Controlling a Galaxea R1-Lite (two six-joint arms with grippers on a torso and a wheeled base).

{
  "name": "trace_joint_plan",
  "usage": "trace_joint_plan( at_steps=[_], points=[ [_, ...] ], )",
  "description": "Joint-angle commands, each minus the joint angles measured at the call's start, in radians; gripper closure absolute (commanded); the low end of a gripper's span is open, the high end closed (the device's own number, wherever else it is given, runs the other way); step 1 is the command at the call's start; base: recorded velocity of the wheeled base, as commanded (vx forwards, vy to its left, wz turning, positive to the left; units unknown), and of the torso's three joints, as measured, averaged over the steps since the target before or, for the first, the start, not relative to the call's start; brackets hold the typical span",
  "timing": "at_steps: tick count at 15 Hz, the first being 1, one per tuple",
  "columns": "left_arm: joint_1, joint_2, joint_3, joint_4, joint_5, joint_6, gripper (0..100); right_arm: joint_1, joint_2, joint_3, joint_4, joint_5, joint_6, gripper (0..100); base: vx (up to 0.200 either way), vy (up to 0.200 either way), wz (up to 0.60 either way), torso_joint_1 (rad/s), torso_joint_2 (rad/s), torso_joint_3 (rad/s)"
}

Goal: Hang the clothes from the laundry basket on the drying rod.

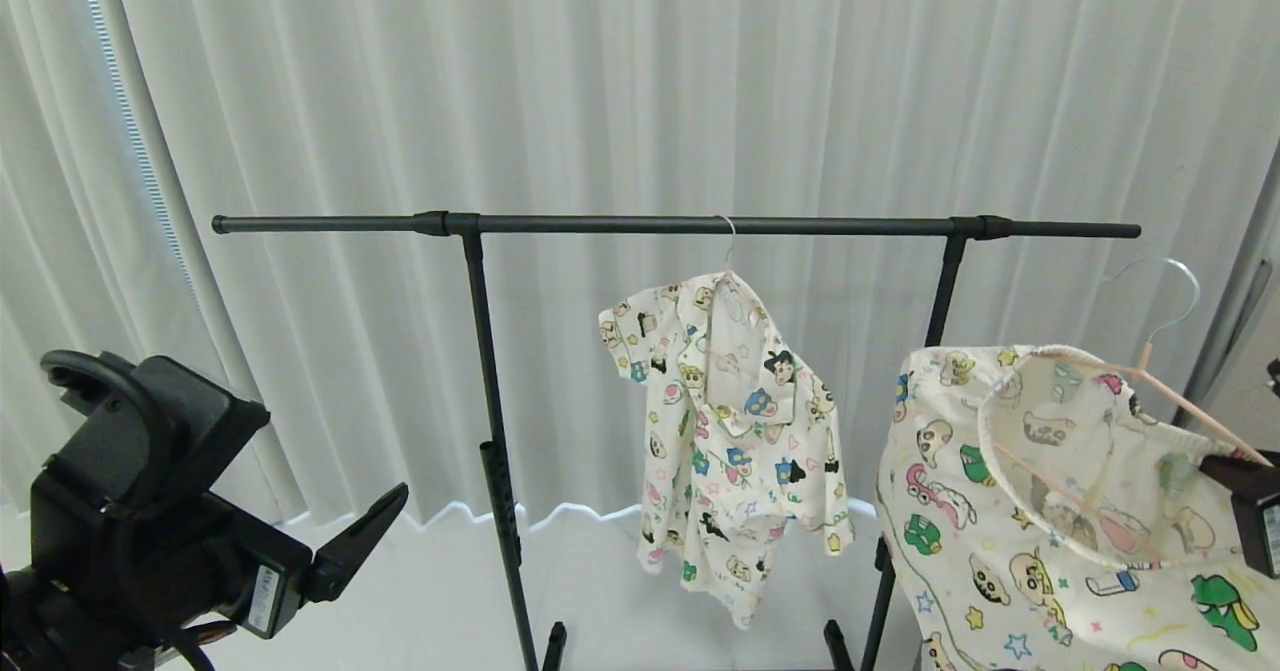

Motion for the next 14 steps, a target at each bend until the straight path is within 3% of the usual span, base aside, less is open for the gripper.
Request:
trace_joint_plan(
  at_steps=[1,14],
  points=[
    [-0.002,-0.008,0.001,0.001,0.0,0.002,0,0.003,0.064,-0.056,-0.008,0.002,-0.001,100,0.2,0.0,0.0,-0.002,0.0,0.007],
    [-0.009,-0.035,0.02,0.001,-0.002,0.005,0,0.056,0.087,-0.094,-0.006,0.002,-0.001,100,0.2,0.0,0.0,0.005,0.01,0.003]
  ],
)
